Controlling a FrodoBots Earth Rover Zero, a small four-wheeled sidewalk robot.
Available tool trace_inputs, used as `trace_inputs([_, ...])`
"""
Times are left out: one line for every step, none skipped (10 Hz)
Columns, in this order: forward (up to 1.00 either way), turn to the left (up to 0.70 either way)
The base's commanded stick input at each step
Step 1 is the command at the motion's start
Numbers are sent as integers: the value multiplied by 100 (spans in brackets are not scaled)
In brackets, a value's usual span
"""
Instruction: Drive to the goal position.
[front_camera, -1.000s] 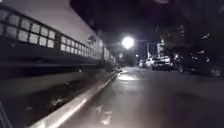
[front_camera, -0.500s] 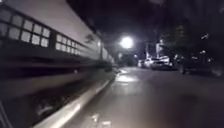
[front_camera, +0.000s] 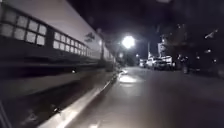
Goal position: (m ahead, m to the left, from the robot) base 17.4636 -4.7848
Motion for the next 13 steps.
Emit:
trace_inputs([50,0])
trace_inputs([50,0])
trace_inputs([50,0])
trace_inputs([50,0])
trace_inputs([50,0])
trace_inputs([50,0])
trace_inputs([50,0])
trace_inputs([50,0])
trace_inputs([50,0])
trace_inputs([50,0])
trace_inputs([50,0])
trace_inputs([50,0])
trace_inputs([50,0])
